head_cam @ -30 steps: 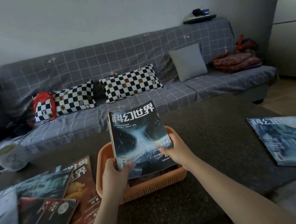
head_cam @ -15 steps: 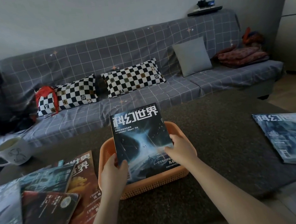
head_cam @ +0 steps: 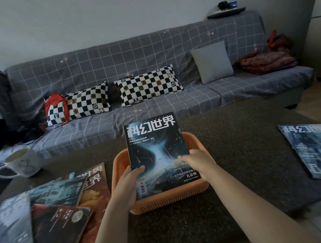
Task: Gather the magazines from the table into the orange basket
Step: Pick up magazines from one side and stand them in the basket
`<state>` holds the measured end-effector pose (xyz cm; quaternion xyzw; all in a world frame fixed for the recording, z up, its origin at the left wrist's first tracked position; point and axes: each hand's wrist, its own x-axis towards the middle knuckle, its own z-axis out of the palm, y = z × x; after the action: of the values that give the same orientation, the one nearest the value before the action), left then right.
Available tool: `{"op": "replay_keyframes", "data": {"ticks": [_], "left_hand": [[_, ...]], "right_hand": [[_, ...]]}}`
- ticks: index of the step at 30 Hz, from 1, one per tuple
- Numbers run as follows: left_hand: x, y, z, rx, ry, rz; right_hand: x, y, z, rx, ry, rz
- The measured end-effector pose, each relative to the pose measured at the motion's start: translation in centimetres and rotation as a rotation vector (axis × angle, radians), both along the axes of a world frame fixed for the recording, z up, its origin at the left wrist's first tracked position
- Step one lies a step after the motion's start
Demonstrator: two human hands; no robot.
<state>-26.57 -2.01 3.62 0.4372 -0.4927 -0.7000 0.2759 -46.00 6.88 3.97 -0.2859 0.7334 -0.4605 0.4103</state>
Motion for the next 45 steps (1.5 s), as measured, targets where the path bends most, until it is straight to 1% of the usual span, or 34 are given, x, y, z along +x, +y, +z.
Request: {"op": "replay_keyframes", "data": {"ticks": [2,4,8,13,18,20,22,24,25,27,28,30,33,37,39,42,45], "left_hand": [[-0.2,-0.4,0.3,0.068,0.034,-0.017],[-0.2,-0.9,0.3,0.089,0.027,-0.009],[-0.3,-1.4,0.2,0.08,0.004,-0.029],[-0.5,-1.4,0.2,0.075,-0.032,-0.053],[-0.9,-1.0,0.3,0.016,-0.077,-0.015],[-1.1,-0.5,0.3,-0.065,-0.13,0.065],[-1.6,0.0,0.2,-0.255,-0.23,0.139],[-2.1,1.4,0.4,-0.467,-0.322,0.164],[-2.5,2.6,0.8,-0.554,-0.329,0.182],[-3.6,4.8,1.4,-0.718,-0.274,0.181],[-4.4,6.0,1.6,-0.788,-0.246,0.147],[-6.3,7.9,1.9,-0.845,-0.235,0.044],[-9.6,10.2,1.6,-0.814,-0.232,-0.065],[-14.6,12.8,0.7,-0.805,-0.228,-0.202],[-17.1,14.0,0.3,-0.747,-0.209,-0.261],[-21.3,16.1,-0.6,-0.616,-0.168,-0.345],[-25.8,18.7,-1.6,-0.547,-0.185,-0.422]], "right_hand": [[-0.1,-0.3,0.2,-0.008,-0.119,-0.016],[-0.1,-0.7,0.3,-0.012,-0.193,-0.019],[0.0,-1.3,-0.1,0.018,-0.104,0.011],[-0.1,-1.2,-0.2,0.083,-0.066,0.079],[-0.1,-1.4,-0.3,0.066,-0.044,0.08],[0.0,-1.3,-0.4,0.059,-0.008,0.057],[0.1,-1.1,-0.3,0.023,0.077,0.046],[0.5,-0.3,0.3,-0.078,0.221,0.05],[0.7,0.2,0.7,-0.143,0.297,0.034],[0.9,1.5,1.3,-0.262,0.432,-0.042],[0.7,2.3,1.4,-0.298,0.477,-0.084],[-0.2,3.8,1.4,-0.336,0.546,-0.148],[-3.0,6.6,1.0,-0.337,0.583,-0.25],[-8.3,10.9,-0.6,-0.242,0.644,-0.378],[-10.5,12.9,-1.4,-0.182,0.67,-0.422],[-14.3,16.1,-3.1,-0.103,0.647,-0.513],[-18.1,19.5,-4.9,-0.019,0.613,-0.611]]}}
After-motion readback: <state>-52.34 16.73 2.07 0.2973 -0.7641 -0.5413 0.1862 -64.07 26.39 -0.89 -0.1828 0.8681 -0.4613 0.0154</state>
